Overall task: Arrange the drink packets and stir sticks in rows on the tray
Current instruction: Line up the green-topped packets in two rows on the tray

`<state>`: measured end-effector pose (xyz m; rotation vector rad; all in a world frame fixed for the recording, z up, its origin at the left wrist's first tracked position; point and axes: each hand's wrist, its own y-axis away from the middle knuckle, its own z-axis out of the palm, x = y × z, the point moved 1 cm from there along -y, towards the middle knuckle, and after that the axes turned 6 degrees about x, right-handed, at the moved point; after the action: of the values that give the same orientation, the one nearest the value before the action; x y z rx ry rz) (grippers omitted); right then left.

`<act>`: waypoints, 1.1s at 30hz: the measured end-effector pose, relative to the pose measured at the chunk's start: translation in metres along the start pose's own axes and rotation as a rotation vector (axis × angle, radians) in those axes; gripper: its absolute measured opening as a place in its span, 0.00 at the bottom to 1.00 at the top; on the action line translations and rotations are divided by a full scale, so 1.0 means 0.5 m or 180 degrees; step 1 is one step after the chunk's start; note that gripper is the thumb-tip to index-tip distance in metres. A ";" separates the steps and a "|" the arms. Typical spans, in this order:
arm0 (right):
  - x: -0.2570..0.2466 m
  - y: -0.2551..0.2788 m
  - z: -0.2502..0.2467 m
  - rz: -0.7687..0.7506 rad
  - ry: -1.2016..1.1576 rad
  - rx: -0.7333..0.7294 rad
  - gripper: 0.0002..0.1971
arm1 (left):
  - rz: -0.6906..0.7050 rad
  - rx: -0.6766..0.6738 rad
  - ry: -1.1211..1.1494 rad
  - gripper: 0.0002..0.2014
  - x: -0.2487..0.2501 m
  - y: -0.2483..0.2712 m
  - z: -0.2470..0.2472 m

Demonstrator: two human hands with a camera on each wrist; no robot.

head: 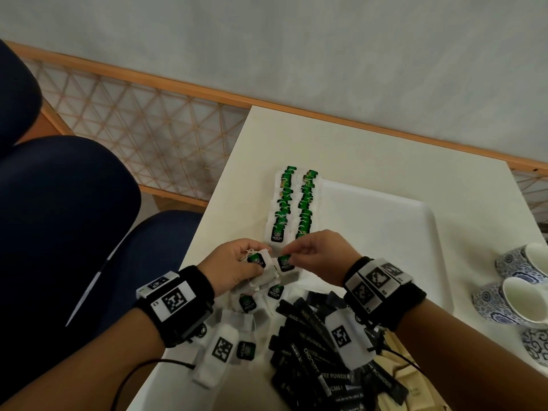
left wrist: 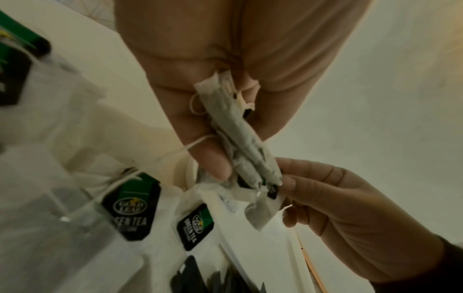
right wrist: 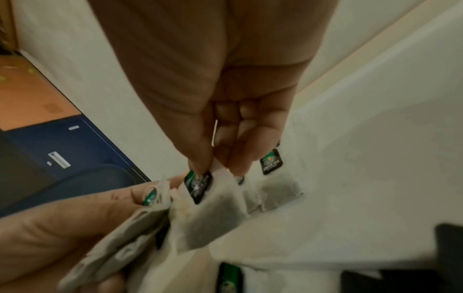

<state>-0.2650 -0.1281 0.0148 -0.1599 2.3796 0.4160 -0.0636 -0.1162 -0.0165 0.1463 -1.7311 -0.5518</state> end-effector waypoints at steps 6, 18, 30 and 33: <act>0.047 -0.001 -0.008 0.0344 0.0320 0.0217 0.07 | -0.0055 0.0204 0.0139 0.15 -0.006 0.000 -0.015; 0.092 -0.041 -0.009 0.0895 -0.0149 0.0546 0.05 | -0.0141 0.0199 0.0547 0.14 -0.001 -0.008 -0.024; -0.014 0.008 0.008 0.0127 -0.0860 -0.0398 0.29 | -0.0121 0.0062 0.1185 0.14 0.042 -0.004 0.002; -0.033 0.014 0.029 0.0036 -0.1615 -0.0472 0.31 | 0.0110 0.0063 0.1024 0.16 0.051 -0.001 0.000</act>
<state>-0.2452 -0.1167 0.0173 -0.0943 1.8530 0.5646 -0.0700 -0.1265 0.0061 0.2072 -1.4235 -0.4585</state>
